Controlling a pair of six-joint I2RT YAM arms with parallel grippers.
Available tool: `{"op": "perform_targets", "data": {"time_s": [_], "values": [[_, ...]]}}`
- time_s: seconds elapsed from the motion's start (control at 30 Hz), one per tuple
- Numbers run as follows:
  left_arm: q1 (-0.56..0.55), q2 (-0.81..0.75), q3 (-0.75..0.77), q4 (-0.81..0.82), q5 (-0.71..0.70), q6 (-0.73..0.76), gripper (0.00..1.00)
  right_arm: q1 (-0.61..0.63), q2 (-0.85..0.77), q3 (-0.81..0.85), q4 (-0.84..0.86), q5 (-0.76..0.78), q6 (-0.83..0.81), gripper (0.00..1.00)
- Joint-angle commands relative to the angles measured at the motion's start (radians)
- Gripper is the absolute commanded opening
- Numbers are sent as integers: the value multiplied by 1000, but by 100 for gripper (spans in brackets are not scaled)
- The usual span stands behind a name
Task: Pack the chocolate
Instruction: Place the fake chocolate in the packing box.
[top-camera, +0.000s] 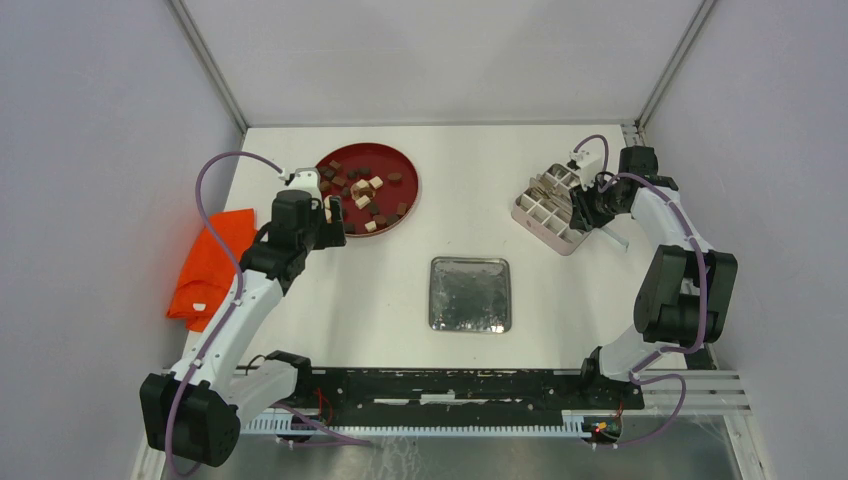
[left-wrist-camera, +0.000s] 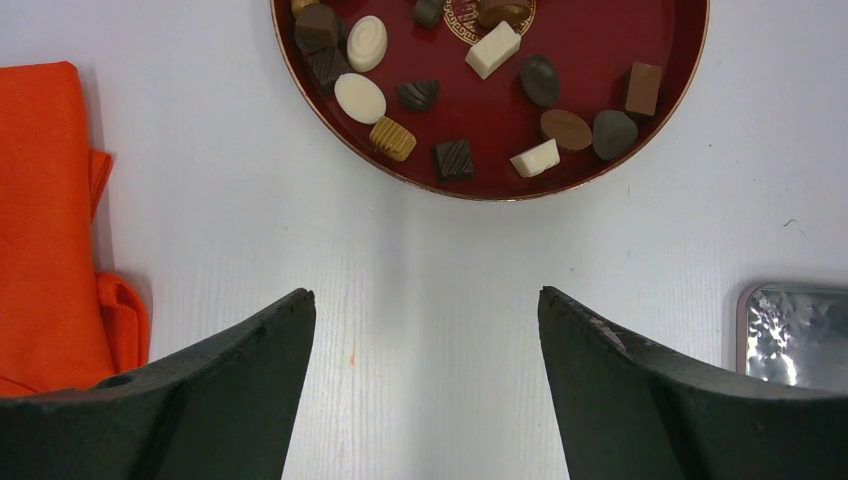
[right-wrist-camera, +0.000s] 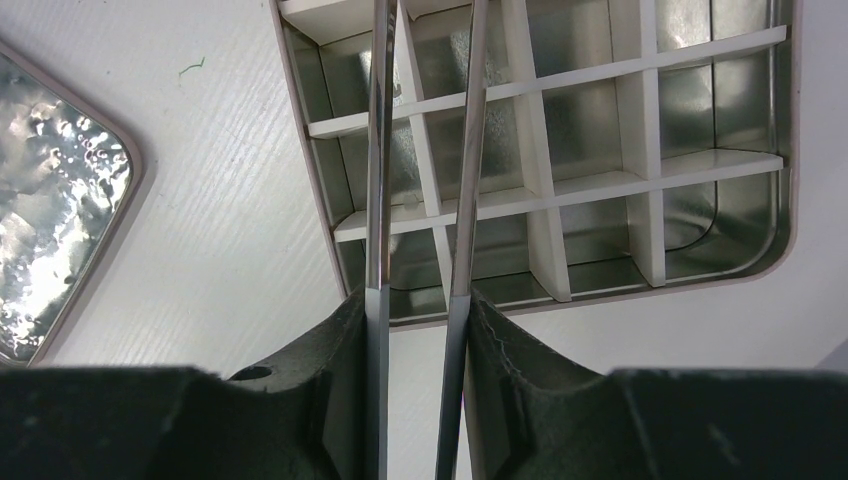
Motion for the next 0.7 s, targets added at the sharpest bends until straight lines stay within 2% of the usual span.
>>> {"op": "perform_targets", "data": {"time_s": [0.0, 0.67], "values": [[6, -17, 6, 30, 10, 29, 87, -2, -4, 52, 24, -14, -3, 36], [6, -17, 4, 29, 5, 30, 87, -2, -3, 58, 19, -15, -6, 42]]}}
